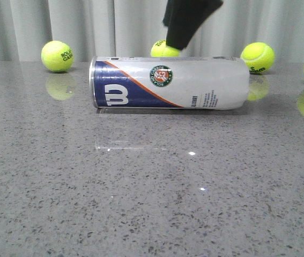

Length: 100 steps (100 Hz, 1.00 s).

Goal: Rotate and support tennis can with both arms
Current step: 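Move the can toward the table center and set it down lying flat, then open the right gripper and withdraw it upward from the can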

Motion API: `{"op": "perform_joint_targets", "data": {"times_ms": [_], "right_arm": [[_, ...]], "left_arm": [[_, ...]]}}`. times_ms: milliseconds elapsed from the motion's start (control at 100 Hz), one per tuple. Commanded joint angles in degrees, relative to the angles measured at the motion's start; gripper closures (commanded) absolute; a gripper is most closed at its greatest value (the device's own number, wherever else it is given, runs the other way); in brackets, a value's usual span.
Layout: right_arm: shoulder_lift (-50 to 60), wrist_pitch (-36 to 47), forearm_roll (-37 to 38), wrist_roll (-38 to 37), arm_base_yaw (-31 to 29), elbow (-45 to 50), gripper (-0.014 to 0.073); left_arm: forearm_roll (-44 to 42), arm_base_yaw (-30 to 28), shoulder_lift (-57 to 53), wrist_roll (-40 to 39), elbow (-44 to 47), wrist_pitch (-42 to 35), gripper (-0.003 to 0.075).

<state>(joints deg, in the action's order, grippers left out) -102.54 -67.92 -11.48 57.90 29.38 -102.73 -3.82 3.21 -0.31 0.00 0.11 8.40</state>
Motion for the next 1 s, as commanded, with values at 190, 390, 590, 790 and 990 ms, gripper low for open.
{"op": "perform_joint_targets", "data": {"times_ms": [190, 390, 590, 790, 990], "right_arm": [[8.7, -1.1, 2.66, -10.11, -0.16, -2.05, 0.0652], [12.52, 0.99, 3.04, -27.29, -0.26, -1.94, 0.0655], [19.07, 8.08, 3.17, -44.77, -0.26, 2.2, 0.0655], [29.26, 20.87, 4.71, -51.94, -0.26, 15.35, 0.0655], [40.56, 36.03, 4.75, -51.6, -0.26, 33.71, 0.0655]], "left_arm": [[0.37, -0.12, -1.66, 0.0, 2.47, -4.44, 0.0739], [0.37, -0.12, -1.66, 0.0, 2.47, -4.44, 0.0739], [0.37, -0.12, -1.66, 0.0, 2.47, -4.44, 0.0739], [0.37, -0.12, -1.66, 0.0, 2.47, -4.44, 0.0739], [0.37, -0.12, -1.66, 0.0, 2.47, -4.44, 0.0739]]}}
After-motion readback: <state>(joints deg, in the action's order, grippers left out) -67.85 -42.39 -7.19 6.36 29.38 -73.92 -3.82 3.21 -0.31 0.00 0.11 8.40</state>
